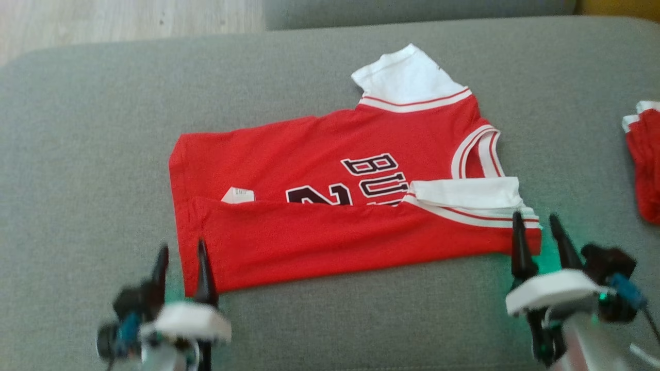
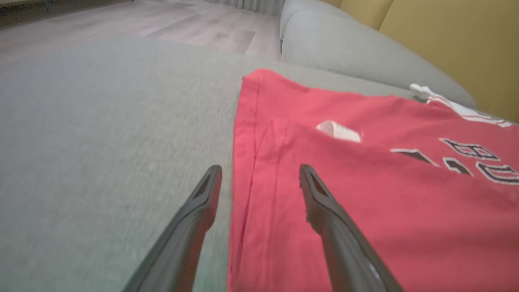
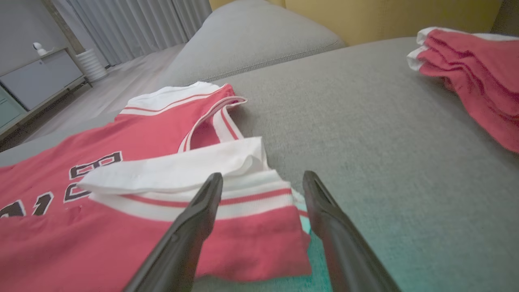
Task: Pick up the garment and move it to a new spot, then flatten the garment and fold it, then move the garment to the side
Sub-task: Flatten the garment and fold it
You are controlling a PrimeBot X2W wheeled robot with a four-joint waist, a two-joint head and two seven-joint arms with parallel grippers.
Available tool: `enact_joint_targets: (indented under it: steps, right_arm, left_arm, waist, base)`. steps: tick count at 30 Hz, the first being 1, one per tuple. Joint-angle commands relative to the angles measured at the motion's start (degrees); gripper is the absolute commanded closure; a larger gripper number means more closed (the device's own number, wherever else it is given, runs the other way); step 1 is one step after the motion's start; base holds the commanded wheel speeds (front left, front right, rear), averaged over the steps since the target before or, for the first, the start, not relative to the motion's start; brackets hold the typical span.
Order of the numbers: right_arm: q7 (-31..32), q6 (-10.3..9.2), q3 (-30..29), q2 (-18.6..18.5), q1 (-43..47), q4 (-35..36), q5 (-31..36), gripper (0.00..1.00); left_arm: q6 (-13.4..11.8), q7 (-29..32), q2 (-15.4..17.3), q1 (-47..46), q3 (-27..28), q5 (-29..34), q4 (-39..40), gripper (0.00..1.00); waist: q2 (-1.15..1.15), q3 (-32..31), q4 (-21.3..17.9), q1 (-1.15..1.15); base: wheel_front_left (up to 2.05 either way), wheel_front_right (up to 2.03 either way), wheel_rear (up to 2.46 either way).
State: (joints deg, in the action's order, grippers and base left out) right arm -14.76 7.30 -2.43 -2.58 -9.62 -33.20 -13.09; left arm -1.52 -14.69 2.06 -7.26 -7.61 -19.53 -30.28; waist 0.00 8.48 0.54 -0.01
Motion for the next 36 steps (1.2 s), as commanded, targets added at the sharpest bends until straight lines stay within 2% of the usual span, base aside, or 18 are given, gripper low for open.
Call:
enact_joint_targets:
  steps: [1,6,13,19,27,28,29,30,36]
  right_arm:
    - [-0.2,0.19,1.4,-0.3,-3.5,2.7,0.2,0.00]
    - [-0.2,0.19,2.8,-0.6,-7.8,4.7,0.9,0.00]
    - [-0.2,0.19,6.4,-2.0,-14.8,4.9,0.8,0.00]
    - [-0.2,0.19,9.1,-2.7,-18.9,4.0,0.2,0.00]
    - [-0.2,0.19,10.5,-3.0,-20.7,3.2,-0.5,0.00]
    - [-0.2,0.19,10.7,-3.1,-20.9,3.1,-0.6,0.00]
    - [-0.2,0.19,10.8,-3.3,-21.2,3.0,-0.7,0.00]
    - [-0.2,0.19,10.9,-3.5,-21.5,2.9,-0.8,0.00]
    - [1.2,0.19,11.7,-5.7,-26.0,1.0,-0.7,0.00]
  left_arm:
    - [0.2,-0.3,0.9,-5.5,2.6,1.6,1.9,0.00]
    - [3.7,0.7,5.1,-17.1,3.3,3.4,-5.1,0.00]
    - [8.2,11.9,11.1,-32.2,1.7,0.9,-15.0,0.00]
    - [9.0,18.2,13.7,-37.1,-2.3,-3.0,-19.5,0.00]
    - [9.0,17.2,15.9,-37.4,-7.0,-7.8,-20.9,0.00]
    - [9.0,16.9,16.0,-37.4,-7.5,-8.3,-21.1,0.21]
    - [9.0,16.5,16.1,-37.4,-8.1,-8.7,-21.3,0.63]
    - [9.0,15.8,16.1,-37.5,-8.6,-9.2,-21.3,0.98]
    - [9.0,11.5,16.0,-38.9,-11.4,-10.8,-21.3,1.00]
  waist:
    - [0.00,1.3,0.1,0.01]
    - [0.00,4.3,-0.1,0.01]
    - [0.00,8.5,-1.3,0.01]
    - [0.00,10.5,-2.2,0.01]
    - [0.00,11.3,-2.6,0.01]
    - [0.00,11.3,-2.5,0.01]
    - [0.00,11.4,-2.5,0.01]
    - [0.00,11.5,-2.4,0.01]
    - [0.00,11.9,-0.9,0.01]
  base:
    - [0.00,0.00,0.00]
    - [0.00,0.00,0.00]
    - [0.00,0.00,0.00]
    - [0.00,0.00,0.00]
    - [0.00,0.00,0.00]
    - [0.00,0.00,0.00]
    - [0.00,0.00,0.00]
    - [0.00,0.00,0.00]
    - [0.00,0.00,0.00]
